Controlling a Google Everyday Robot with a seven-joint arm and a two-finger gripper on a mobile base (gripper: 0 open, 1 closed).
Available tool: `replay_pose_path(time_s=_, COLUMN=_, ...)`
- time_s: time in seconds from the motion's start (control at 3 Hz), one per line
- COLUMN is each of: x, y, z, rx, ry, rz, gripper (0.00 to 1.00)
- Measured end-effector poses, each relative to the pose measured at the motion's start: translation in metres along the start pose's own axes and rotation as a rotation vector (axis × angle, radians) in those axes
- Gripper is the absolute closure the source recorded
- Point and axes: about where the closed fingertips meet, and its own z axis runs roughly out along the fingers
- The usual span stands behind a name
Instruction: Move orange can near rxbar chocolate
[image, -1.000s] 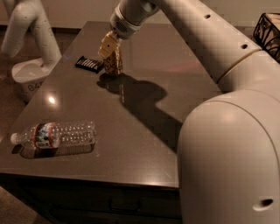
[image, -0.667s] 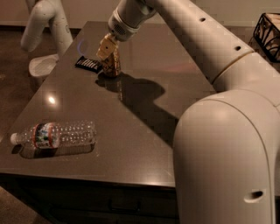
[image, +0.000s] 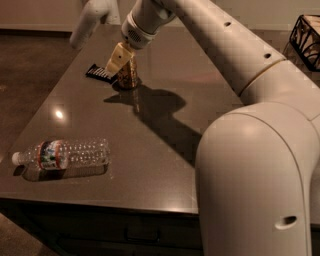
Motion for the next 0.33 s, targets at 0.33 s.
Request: replay_pose_path(time_s=0.33, x=0.0000, y=0.0000, z=0.0000, rx=0.000, ry=0.000, rz=0.000, gripper=0.00)
